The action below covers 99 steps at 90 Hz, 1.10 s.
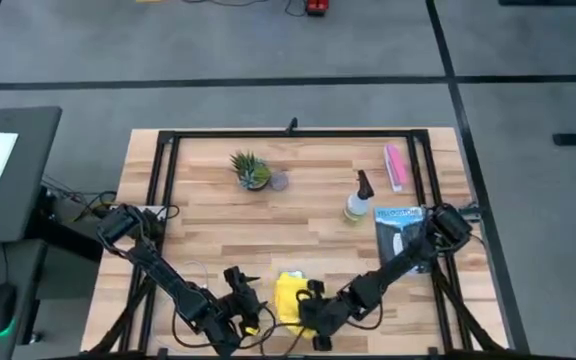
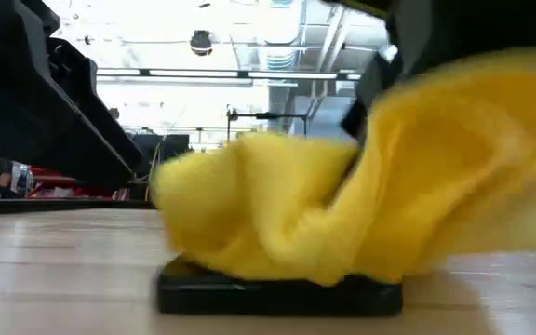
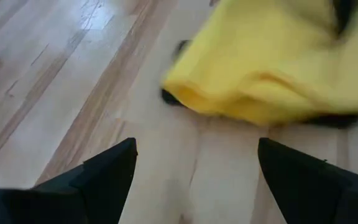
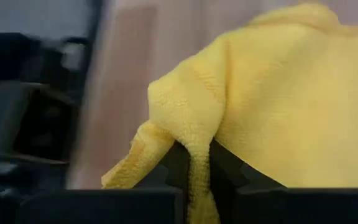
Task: Apply microfiber cloth
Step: Wipe the front side of the cellphone using the yellow microfiber cloth
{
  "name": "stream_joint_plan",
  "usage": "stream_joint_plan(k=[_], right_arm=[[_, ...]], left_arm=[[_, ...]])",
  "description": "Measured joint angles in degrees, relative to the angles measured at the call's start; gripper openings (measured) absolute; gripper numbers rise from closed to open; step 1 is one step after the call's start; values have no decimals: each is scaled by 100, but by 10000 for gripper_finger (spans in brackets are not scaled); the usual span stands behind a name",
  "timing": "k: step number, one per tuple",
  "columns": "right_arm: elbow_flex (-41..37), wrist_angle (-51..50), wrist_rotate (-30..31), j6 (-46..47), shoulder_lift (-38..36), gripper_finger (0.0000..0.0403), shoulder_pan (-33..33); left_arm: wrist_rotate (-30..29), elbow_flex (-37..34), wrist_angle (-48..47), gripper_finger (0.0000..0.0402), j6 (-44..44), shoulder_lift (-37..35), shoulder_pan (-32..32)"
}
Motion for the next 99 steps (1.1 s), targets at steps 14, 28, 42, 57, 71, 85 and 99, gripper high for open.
stream_joint_plan(k=[14,28,42,57,71,85,99], right_arm=[[-1,-144,831,325,-6,16,-180],[-1,-18,794,555,-6,16,-373],[0,356,218,188,-49,16,-321],[1,-88,1067,193,-473,16,-236],[4,-857,1410,431,-617,16,-506],[-1,-606,694,321,-558,16,-679],[0,-98,-155,26,-545,16,-552]], left_arm=[[-6,0,-34,313,-50,0,0],[-9,0,-25,313,-72,0,0],[-13,0,-21,313,-92,0,0],[-15,0,-14,313,-92,0,-2],[-15,0,-3,312,-92,0,-11],[-15,0,-5,312,-96,0,-11],[-15,-2,16,312,-94,0,-17]])
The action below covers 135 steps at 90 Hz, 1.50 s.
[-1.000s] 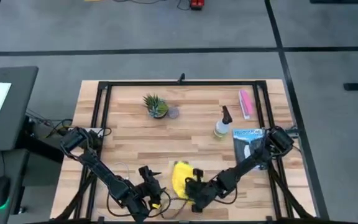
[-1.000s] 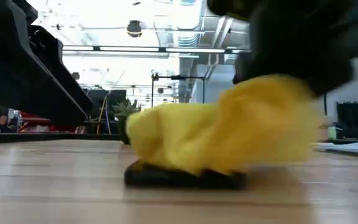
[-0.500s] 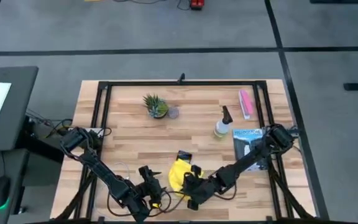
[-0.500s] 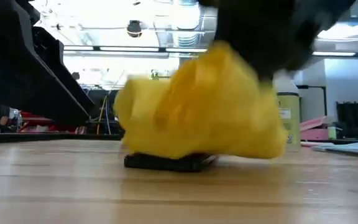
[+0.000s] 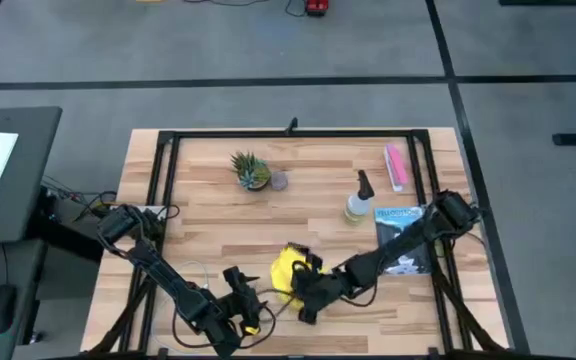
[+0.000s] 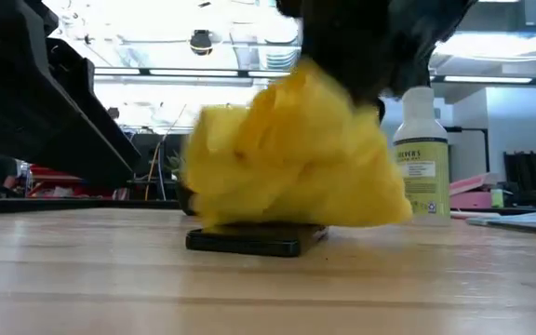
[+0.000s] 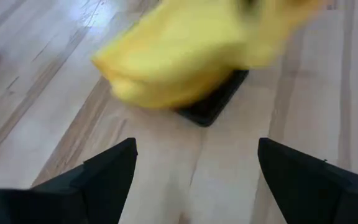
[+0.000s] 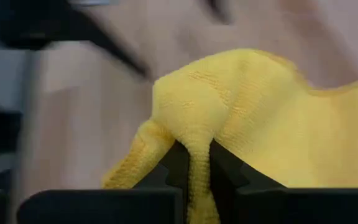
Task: Apply microfiber cloth
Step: Wipe the front side of the cellphone using the yellow microfiber cloth
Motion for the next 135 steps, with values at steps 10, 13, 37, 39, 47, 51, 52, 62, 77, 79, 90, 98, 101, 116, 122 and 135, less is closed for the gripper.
stream_joint_plan(k=[10,13,37,39,47,51,52,62,77,79,90,98,101,116,122,135], right_arm=[[3,-377,-29,124,-16,16,101],[0,-563,11,228,-16,16,106],[-1,-1752,1196,992,-27,16,22],[-1,-1753,1225,995,-27,16,-6],[-1,-1617,1278,864,-27,16,-133],[-1,-1417,1262,711,-27,16,-187],[-1,-1356,1248,667,-27,16,-203],[-1,-553,618,91,-27,16,-300],[-1,-96,-473,-188,-27,16,-246],[-1,-135,-556,-188,-27,16,-215],[-1,-392,-733,-167,-27,16,-17],[-1,-858,-321,59,-27,16,85],[-1,-1048,-80,167,-27,16,89],[-1,-1407,1000,376,-27,16,-130],[-1,-1388,1023,351,-27,16,-257],[-1,-874,195,21,-27,16,-386]], left_arm=[[0,0,-9,312,0,0,0],[0,0,-8,312,0,0,0],[2,0,-11,312,0,0,-4],[1,0,-11,312,0,0,-4],[2,0,-13,312,0,0,-4],[0,0,-8,313,0,0,-4],[0,0,-8,313,1,0,-4],[1,0,-8,313,-2,0,-4],[1,0,-6,313,-4,0,-4],[0,0,-6,313,-6,0,-4],[1,0,-6,313,-14,0,-4],[2,0,-8,313,-15,0,-4],[2,0,-8,313,-15,0,-4],[2,0,-8,313,-17,0,-4],[2,0,-10,313,-18,0,-4],[2,0,-8,313,-20,0,-4]])
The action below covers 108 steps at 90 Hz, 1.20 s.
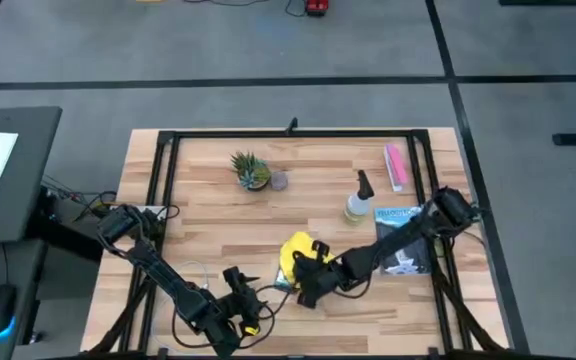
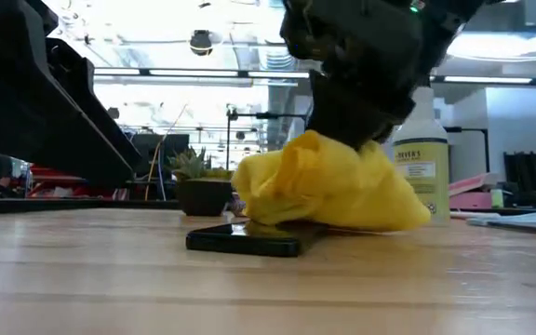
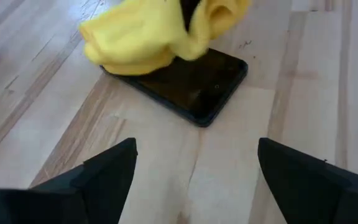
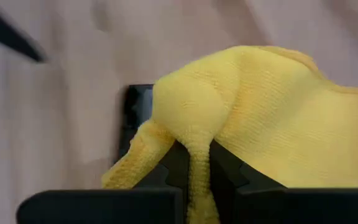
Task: Apply microfiber cloth
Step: Wipe the front side of the cellphone using the yellow microfiber cloth
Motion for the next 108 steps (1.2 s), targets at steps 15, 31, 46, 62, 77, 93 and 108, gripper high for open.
stream_joint_plan(k=[15,31,46,62,77,93,108], right_arm=[[0,832,-1098,-448,31,16,193],[0,492,-686,-372,32,16,264],[-7,-383,829,104,-53,16,142],[23,-788,1679,88,-938,16,606],[-233,-1863,1997,646,-1437,16,1228],[-999,-2315,1846,1882,-1831,16,1994],[-1624,-2057,1839,2809,-1845,23,2566]], left_arm=[[0,0,-1,313,-8,0,0],[0,0,0,313,-17,0,0],[0,0,-3,313,-35,0,0],[-46,0,14,313,-303,0,-93],[-460,0,-35,313,-834,-13,-333],[-930,2,-350,313,-1494,-235,-660],[-1220,-2,-554,313,-1731,-574,-834]])
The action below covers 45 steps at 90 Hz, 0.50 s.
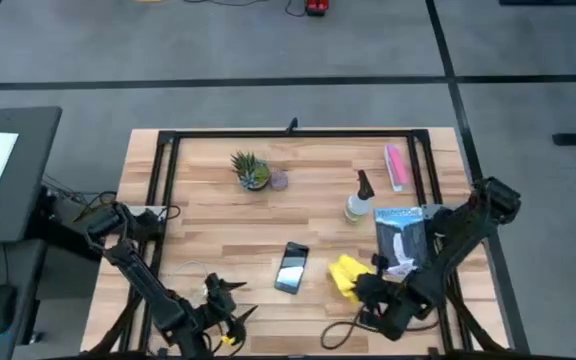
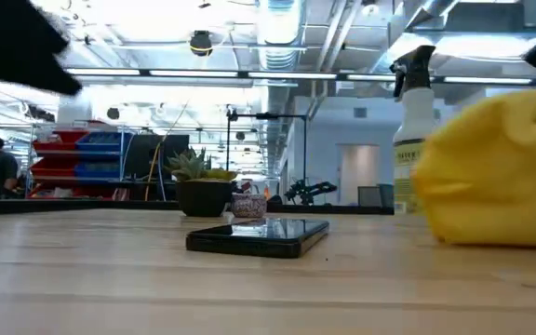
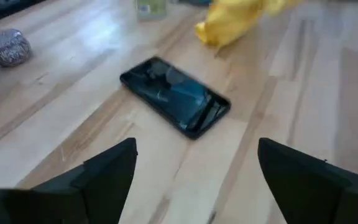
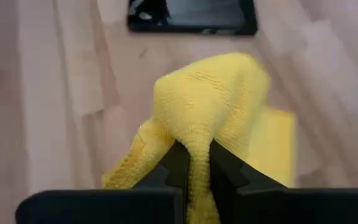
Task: Apply microfiber cloth
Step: Wipe the front side of the cellphone using the yellow microfiber cloth
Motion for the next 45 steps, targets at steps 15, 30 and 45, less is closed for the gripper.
stream_joint_plan(k=[15,30,45], right_arm=[[-144,317,-251,12,-38,78,225],[-144,399,-1236,-527,-614,180,101],[-144,18,-1086,-1558,-1834,244,27]], left_arm=[[-61,2,-46,313,-1,-298,-30],[122,0,-80,313,81,-597,-11],[463,-32,-65,312,611,-1207,202]])
